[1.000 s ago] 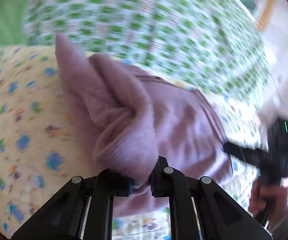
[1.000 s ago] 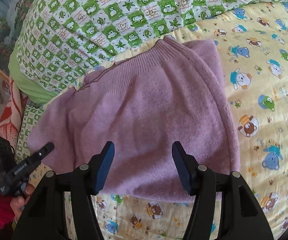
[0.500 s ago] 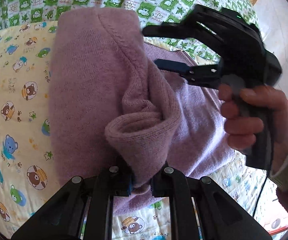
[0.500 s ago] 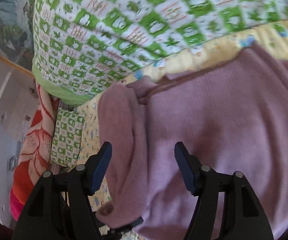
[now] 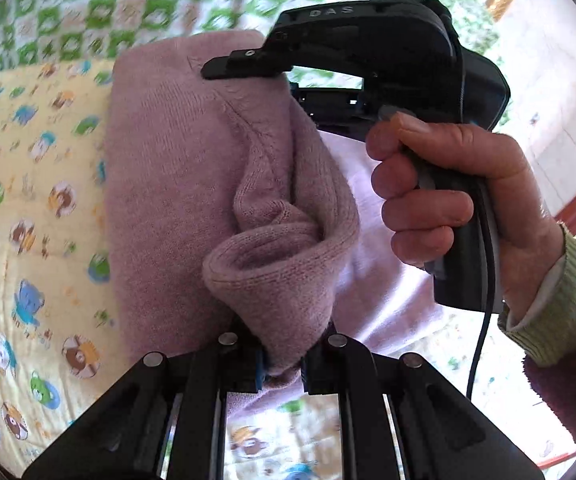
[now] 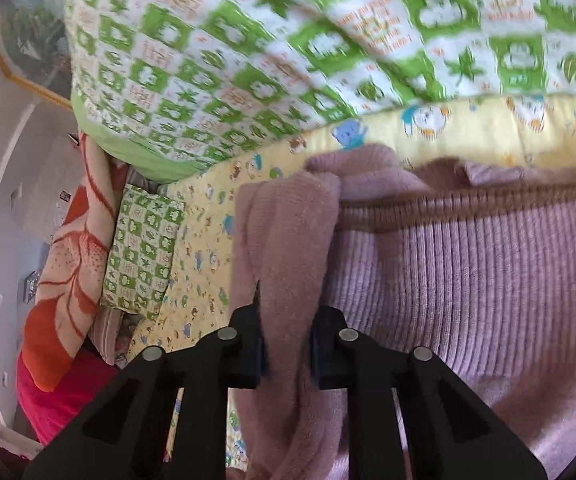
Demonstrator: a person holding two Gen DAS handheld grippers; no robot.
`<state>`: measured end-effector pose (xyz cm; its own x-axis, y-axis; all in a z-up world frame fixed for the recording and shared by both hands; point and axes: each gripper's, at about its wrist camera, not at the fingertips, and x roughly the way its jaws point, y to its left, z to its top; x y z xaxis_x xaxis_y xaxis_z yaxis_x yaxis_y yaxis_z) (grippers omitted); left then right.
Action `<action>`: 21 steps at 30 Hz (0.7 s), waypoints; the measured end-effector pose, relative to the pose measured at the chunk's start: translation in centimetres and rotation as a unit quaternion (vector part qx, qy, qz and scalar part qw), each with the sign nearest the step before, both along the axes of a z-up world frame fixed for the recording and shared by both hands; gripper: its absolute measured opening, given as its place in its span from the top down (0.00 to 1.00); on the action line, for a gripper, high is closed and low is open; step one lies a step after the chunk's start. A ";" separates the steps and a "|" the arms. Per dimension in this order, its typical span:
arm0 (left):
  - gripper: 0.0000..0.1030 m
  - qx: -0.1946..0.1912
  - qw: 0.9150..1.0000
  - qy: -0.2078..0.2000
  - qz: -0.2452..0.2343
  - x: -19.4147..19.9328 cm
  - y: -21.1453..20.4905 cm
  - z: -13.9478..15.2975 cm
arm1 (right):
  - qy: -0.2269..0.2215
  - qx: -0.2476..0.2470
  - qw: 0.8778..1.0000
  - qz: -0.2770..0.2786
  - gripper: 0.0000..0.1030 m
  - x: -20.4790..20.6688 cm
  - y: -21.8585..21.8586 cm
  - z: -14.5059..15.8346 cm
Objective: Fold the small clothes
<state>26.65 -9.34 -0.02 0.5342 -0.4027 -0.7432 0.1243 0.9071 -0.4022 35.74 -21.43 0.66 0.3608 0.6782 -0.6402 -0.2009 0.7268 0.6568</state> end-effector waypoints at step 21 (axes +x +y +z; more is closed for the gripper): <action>0.89 0.064 0.988 0.018 -0.141 3.6 -13.9 -2.2 | -0.045 -0.031 0.987 -0.152 0.84 -8.7 -20.1 1.0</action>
